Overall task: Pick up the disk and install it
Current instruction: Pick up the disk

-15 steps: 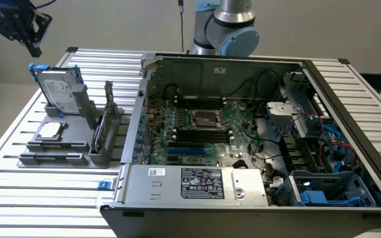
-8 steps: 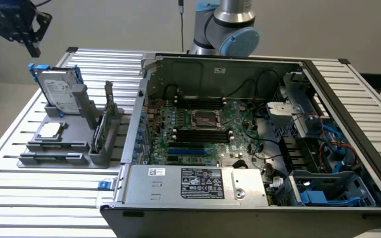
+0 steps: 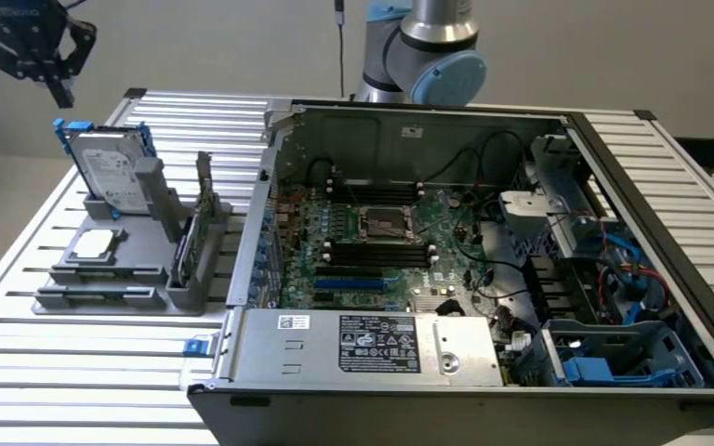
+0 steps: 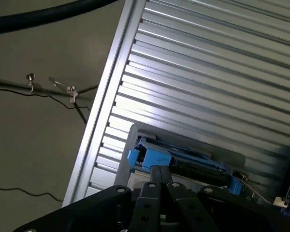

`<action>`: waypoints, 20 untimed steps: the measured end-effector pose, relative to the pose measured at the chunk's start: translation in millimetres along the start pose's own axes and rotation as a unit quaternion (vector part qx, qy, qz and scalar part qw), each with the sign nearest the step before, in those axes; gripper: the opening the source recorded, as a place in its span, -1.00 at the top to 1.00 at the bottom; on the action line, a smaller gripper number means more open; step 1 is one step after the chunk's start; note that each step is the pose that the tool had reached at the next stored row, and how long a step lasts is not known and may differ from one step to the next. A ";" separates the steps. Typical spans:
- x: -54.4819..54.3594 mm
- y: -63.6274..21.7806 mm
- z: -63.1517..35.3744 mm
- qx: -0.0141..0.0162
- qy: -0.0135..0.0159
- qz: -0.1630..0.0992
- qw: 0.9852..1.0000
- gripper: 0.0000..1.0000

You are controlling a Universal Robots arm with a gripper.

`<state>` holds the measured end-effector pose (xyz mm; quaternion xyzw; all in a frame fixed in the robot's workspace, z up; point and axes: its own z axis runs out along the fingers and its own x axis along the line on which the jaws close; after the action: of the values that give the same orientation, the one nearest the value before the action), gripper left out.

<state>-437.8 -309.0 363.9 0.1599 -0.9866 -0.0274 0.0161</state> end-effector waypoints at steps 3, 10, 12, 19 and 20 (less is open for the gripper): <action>0.0 0.0 0.0 0.001 0.002 -0.027 1.000 0.79; 0.0 0.0 0.0 0.002 0.005 -0.087 0.996 0.79; 0.0 0.0 0.0 0.002 0.006 -0.104 0.995 0.79; 0.0 0.0 -0.1 0.004 0.010 -0.162 0.987 0.79; 0.0 0.0 -0.1 0.004 0.011 -0.171 0.985 0.79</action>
<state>-437.8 -309.0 364.0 0.3265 -0.9447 -0.0241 0.0211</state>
